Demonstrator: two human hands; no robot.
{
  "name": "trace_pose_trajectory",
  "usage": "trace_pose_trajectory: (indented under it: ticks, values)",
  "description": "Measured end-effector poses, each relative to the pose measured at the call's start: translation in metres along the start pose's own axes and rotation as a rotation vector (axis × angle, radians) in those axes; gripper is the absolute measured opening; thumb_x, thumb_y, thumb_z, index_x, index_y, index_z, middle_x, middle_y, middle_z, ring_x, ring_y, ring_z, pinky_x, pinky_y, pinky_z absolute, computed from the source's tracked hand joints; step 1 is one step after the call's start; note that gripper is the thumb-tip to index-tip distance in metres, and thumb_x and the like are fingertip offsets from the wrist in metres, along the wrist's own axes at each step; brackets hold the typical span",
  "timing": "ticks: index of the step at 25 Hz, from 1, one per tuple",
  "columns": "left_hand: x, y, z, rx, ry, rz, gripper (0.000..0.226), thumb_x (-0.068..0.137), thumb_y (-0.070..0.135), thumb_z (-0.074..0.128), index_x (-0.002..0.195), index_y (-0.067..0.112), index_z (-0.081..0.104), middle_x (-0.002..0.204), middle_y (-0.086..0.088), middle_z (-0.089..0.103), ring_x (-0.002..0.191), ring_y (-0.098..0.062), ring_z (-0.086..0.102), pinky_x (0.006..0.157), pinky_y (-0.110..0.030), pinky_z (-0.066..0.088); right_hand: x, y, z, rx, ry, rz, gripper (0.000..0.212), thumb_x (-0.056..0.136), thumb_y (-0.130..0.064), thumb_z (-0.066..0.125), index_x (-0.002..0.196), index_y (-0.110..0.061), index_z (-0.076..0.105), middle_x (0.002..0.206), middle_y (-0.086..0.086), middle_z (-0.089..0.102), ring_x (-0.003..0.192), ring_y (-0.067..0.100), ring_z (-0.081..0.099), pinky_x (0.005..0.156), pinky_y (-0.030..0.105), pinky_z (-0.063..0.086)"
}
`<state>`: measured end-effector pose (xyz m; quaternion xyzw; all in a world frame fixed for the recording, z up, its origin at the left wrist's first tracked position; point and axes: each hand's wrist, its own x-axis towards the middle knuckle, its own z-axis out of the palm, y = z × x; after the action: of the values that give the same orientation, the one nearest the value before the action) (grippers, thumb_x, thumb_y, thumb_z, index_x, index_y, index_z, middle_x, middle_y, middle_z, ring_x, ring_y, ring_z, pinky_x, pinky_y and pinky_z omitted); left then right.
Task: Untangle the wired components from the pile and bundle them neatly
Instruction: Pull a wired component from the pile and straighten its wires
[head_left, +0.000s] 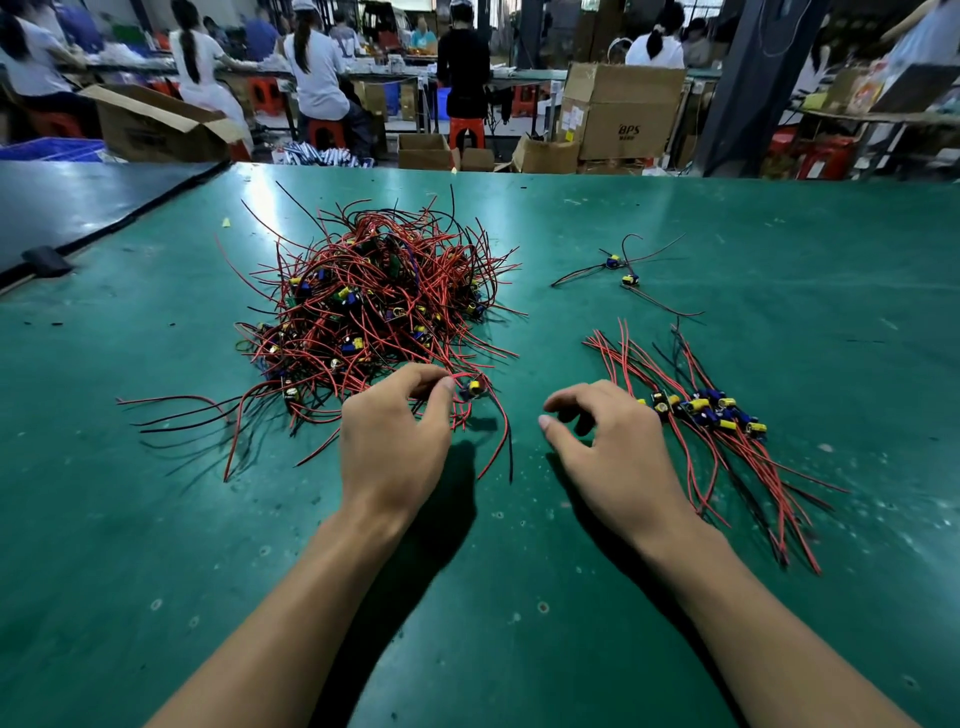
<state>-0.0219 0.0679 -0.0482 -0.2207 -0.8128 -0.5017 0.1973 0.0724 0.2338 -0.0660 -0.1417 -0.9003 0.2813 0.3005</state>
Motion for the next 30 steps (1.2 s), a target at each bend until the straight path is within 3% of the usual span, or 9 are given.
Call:
trace_pose_trajectory:
  ticks: [3,6,11,14,16,21,23,26,30]
  values:
    - [-0.008,0.016,0.000,-0.160,-0.009,0.069,0.005,0.088,0.015,0.070,0.089,0.014,0.076,0.075,0.010,0.072,0.068,0.000,0.065,0.068,-0.024,0.053,0.002,0.000,-0.003,0.127,-0.018,0.092,0.032,0.083,-0.022,0.079,0.115,-0.021,0.072,0.094,-0.002,0.066,0.076,0.009,0.058,0.077,0.015,0.045]
    - [-0.016,0.027,0.001,-0.285,-0.099,0.072,0.005,0.087,0.009,0.070,0.086,0.011,0.075,0.068,0.007,0.070,0.061,-0.006,0.065,0.062,-0.020,0.051,0.002,-0.005,-0.006,0.249,-0.102,0.052,0.047,0.080,-0.023,0.083,0.125,-0.026,0.067,0.099,-0.007,0.066,0.074,0.006,0.058,0.072,0.008,0.040]
    - [-0.018,0.028,0.002,-0.315,-0.093,0.007,0.006,0.086,0.008,0.071,0.082,0.012,0.074,0.065,0.006,0.070,0.058,-0.007,0.064,0.059,-0.022,0.050,-0.001,-0.013,-0.005,0.453,-0.114,0.125,0.034,0.081,-0.024,0.082,0.114,-0.023,0.074,0.094,-0.010,0.076,0.080,0.009,0.069,0.078,0.023,0.054]
    - [-0.023,0.028,0.005,-0.371,-0.175,0.008,0.004,0.086,0.010,0.072,0.086,0.013,0.074,0.067,0.001,0.071,0.058,-0.020,0.066,0.056,-0.039,0.054,0.002,-0.014,-0.005,0.674,-0.103,0.211,0.028,0.086,-0.005,0.075,0.111,-0.018,0.072,0.088,-0.006,0.074,0.076,0.006,0.066,0.075,0.022,0.052]
    - [-0.027,0.029,0.009,-0.441,-0.236,-0.034,0.008,0.090,0.015,0.068,0.083,0.013,0.072,0.068,-0.004,0.070,0.052,-0.020,0.060,0.049,-0.037,0.050,0.004,-0.016,-0.006,0.867,-0.119,0.288,0.031,0.088,0.007,0.067,0.108,-0.015,0.069,0.088,-0.002,0.074,0.072,0.008,0.064,0.068,0.020,0.051]
    - [-0.023,0.022,0.017,-0.772,-0.379,-0.512,0.030,0.101,0.016,0.045,0.083,-0.002,0.061,0.068,-0.018,0.063,0.041,-0.022,0.050,0.041,-0.023,0.039,0.010,-0.016,-0.020,1.279,-0.254,0.470,0.028,0.079,-0.003,0.064,0.104,-0.016,0.069,0.099,0.006,0.075,0.055,0.007,0.052,0.051,0.014,0.040]
    - [-0.019,0.022,0.018,-0.876,-0.462,-0.652,0.032,0.100,0.027,0.045,0.090,0.001,0.060,0.067,-0.018,0.063,0.037,-0.022,0.050,0.037,-0.021,0.036,0.008,-0.018,-0.021,1.327,-0.393,0.458,0.032,0.075,-0.005,0.067,0.107,-0.010,0.071,0.100,0.011,0.073,0.051,0.008,0.050,0.046,0.013,0.041]
    - [-0.015,0.022,0.018,-1.017,-0.619,-0.751,0.041,0.085,0.047,0.055,0.090,0.008,0.065,0.062,-0.013,0.064,0.038,-0.021,0.055,0.037,-0.021,0.041,0.003,-0.020,-0.016,1.378,-0.552,0.445,0.033,0.081,-0.001,0.067,0.114,-0.003,0.071,0.100,0.018,0.070,0.064,0.025,0.061,0.059,0.033,0.058]
    - [-0.018,0.020,0.015,-1.109,-0.701,-0.738,0.025,0.075,0.029,0.071,0.092,0.011,0.067,0.075,-0.013,0.069,0.052,-0.020,0.065,0.047,-0.025,0.052,0.003,-0.016,-0.016,1.260,-0.582,0.460,0.034,0.083,-0.013,0.068,0.117,-0.009,0.072,0.112,0.020,0.070,0.086,0.031,0.064,0.068,0.033,0.059]
